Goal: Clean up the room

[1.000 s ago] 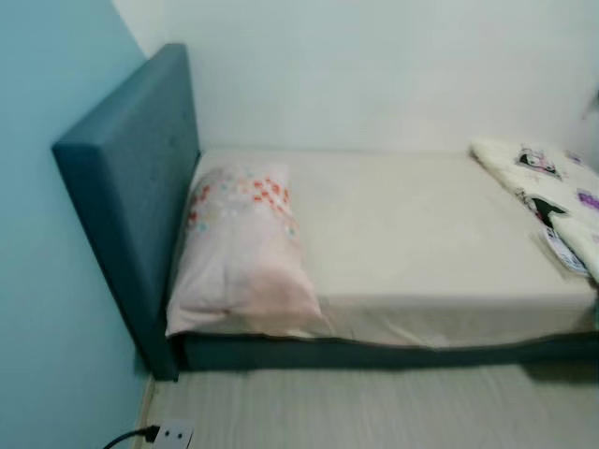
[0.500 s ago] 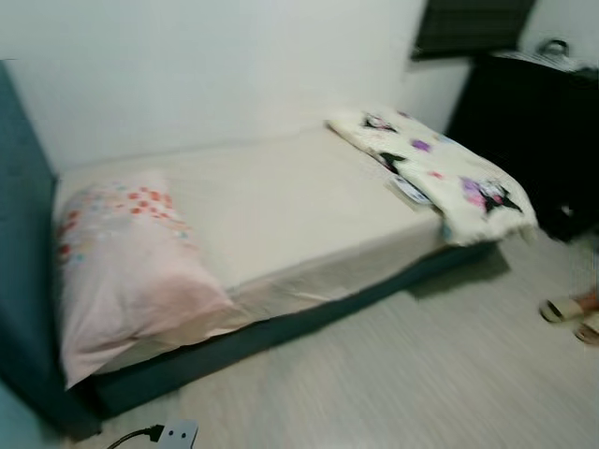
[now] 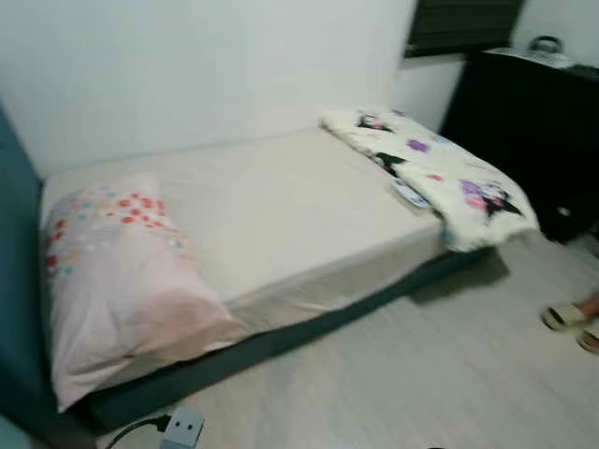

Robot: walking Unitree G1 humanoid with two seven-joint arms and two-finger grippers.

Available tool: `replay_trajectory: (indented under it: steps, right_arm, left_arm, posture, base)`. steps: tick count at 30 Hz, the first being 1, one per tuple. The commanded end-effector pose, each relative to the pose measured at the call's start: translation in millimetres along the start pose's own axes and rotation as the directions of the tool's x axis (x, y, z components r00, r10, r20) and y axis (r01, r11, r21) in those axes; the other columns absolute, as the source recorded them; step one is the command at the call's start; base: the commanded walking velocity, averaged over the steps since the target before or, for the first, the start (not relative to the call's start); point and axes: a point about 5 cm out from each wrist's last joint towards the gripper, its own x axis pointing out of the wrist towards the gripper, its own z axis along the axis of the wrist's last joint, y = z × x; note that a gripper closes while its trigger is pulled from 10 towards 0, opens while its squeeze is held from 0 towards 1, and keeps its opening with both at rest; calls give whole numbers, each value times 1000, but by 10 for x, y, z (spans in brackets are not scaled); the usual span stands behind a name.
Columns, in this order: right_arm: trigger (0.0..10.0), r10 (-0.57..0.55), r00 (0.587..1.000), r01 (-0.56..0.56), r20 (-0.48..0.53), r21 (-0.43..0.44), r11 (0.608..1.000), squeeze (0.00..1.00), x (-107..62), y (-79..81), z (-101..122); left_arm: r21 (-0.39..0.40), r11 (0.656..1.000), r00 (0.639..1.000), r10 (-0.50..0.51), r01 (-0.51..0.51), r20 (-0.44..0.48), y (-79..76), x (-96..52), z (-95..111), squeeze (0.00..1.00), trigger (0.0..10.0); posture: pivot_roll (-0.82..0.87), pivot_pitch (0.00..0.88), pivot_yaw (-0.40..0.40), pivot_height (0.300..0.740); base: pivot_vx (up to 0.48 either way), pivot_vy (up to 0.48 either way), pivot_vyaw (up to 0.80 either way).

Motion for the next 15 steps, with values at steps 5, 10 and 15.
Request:
replay_trajectory:
  steps: [5,10,15]
  right_arm:
    - [10000,-35,999,34,-28,-19,999,0,-32,-191,-96]
    - [10000,-44,998,43,-36,-26,999,0,-53,-298,-129]
    - [10000,-47,998,46,-41,-32,998,0,-60,-329,-141]
  left_arm:
    - [11,1000,999,-19,18,29,-63,31,122,0,10000]
    - [8,1000,999,-23,22,36,-79,39,154,0,10000]
    - [4,1000,999,-24,24,39,-86,41,160,0,10000]
  posture:
    - [90,0,-39,740]
    - [90,0,-39,740]
    - [87,0,-36,740]
  base:
    - [322,0,-699]
    - [325,0,-769]
    - [324,0,-769]
